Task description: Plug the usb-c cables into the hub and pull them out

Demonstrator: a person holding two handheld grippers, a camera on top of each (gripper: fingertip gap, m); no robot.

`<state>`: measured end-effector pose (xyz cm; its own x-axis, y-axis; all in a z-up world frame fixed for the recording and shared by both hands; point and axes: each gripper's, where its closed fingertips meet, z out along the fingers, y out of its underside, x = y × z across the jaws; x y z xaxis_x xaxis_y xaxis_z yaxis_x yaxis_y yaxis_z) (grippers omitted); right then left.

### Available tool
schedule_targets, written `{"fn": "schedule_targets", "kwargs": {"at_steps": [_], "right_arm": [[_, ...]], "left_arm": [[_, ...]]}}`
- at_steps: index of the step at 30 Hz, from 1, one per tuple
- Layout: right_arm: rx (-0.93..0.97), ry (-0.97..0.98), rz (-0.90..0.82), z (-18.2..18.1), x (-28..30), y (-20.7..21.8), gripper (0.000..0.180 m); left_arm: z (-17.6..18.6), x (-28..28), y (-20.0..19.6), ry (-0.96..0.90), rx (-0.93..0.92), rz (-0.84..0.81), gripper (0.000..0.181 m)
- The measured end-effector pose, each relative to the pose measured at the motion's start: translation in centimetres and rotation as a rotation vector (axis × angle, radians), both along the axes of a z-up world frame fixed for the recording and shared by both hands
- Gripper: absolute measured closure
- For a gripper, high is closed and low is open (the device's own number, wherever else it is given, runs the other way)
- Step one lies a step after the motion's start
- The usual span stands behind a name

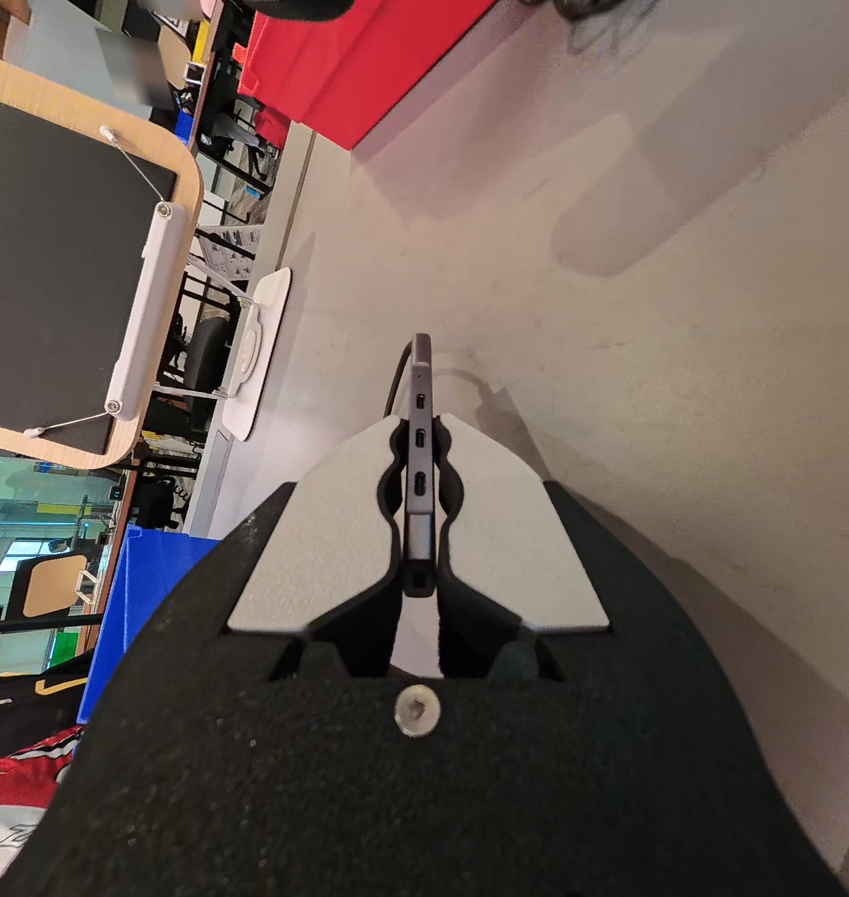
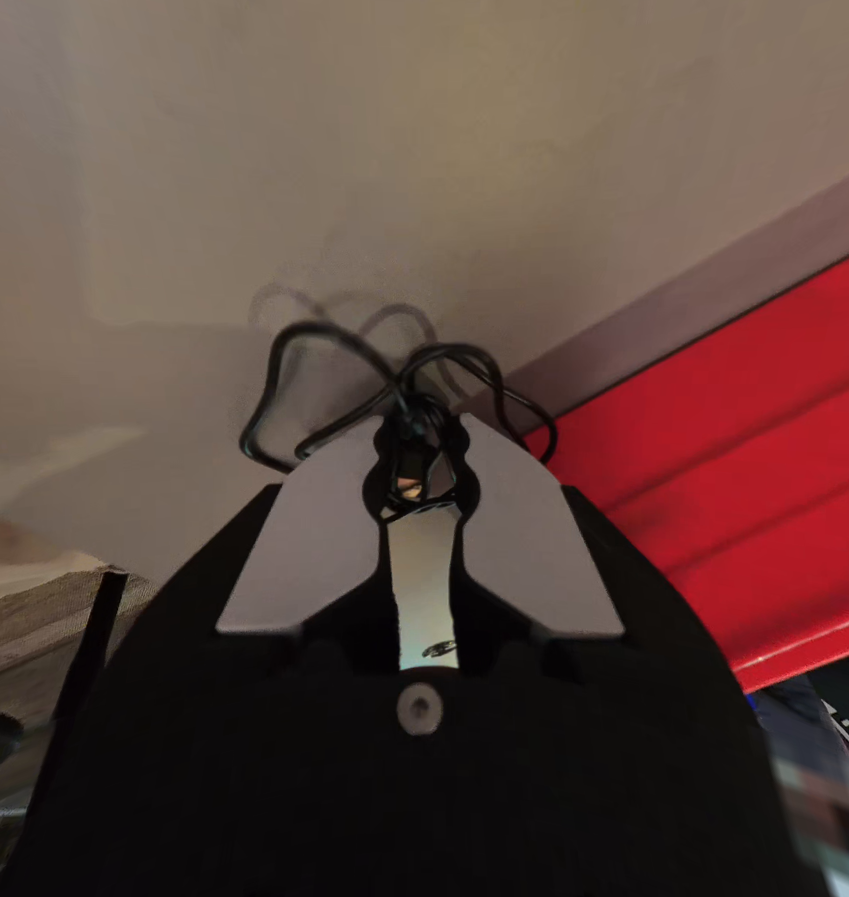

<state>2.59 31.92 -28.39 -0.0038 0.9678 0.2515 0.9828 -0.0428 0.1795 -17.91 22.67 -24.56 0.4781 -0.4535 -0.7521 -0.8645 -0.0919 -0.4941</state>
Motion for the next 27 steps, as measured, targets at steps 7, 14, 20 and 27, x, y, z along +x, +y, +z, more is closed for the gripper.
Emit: {"fn": "schedule_targets", "kwargs": {"at_steps": [7, 14, 20, 27], "right_arm": [[0.008, 0.101, 0.142, 2.3, -2.2, -2.1, 0.166], [0.316, 0.438, 0.130, 18.6, -1.6, 0.3, 0.167], [0.398, 0.521, -0.050, 26.4, 5.6, 4.4, 0.167], [0.018, 0.381, -0.165, 13.7, 7.2, 9.1, 0.166]], "left_arm": [[0.1, -0.1, 0.1, -0.003, 0.000, -0.002, 0.172], [0.2, -0.4, 0.1, -0.006, 0.003, 0.006, 0.172], [0.3, -0.3, 0.3, -0.006, 0.004, 0.006, 0.172], [1.0, 0.8, 0.4, -0.018, 0.040, -0.024, 0.172]]}}
